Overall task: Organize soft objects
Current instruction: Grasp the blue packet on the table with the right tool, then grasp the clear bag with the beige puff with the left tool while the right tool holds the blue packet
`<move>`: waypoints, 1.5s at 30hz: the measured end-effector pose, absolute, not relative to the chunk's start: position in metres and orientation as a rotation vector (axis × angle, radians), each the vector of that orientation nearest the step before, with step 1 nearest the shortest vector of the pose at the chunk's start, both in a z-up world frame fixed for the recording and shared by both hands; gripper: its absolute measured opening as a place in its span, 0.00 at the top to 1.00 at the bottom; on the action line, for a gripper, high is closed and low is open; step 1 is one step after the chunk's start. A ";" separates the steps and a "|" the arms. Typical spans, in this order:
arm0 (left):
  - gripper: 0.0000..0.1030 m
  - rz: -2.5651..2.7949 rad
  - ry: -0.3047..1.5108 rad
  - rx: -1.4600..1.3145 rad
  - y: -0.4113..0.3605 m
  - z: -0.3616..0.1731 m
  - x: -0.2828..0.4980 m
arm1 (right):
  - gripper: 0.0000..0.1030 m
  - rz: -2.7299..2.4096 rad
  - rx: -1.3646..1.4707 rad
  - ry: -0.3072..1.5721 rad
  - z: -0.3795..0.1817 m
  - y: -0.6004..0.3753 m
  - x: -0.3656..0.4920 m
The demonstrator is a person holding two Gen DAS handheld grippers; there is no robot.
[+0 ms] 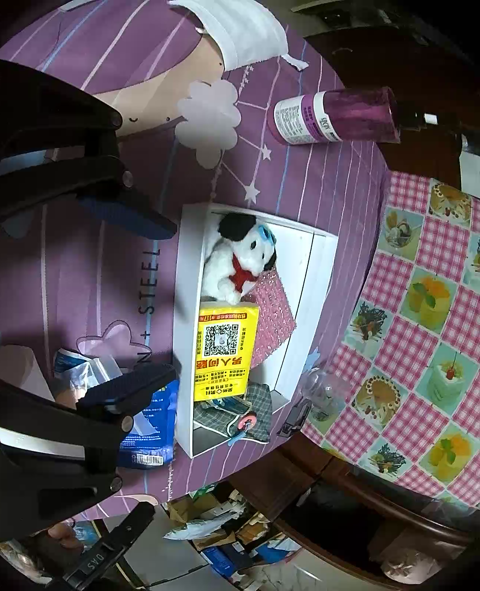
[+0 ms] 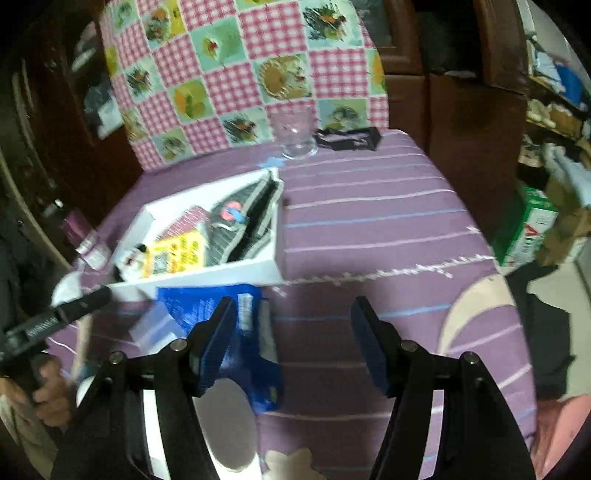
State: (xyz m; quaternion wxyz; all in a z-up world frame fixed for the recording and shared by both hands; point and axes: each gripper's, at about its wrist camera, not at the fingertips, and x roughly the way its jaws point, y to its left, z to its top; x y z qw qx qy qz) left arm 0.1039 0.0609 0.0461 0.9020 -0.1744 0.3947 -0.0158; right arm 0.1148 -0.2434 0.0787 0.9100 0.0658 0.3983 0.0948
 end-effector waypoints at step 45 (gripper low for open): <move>0.95 -0.381 0.996 -0.338 0.013 0.013 0.114 | 0.52 0.379 0.439 1.003 0.034 -0.256 0.139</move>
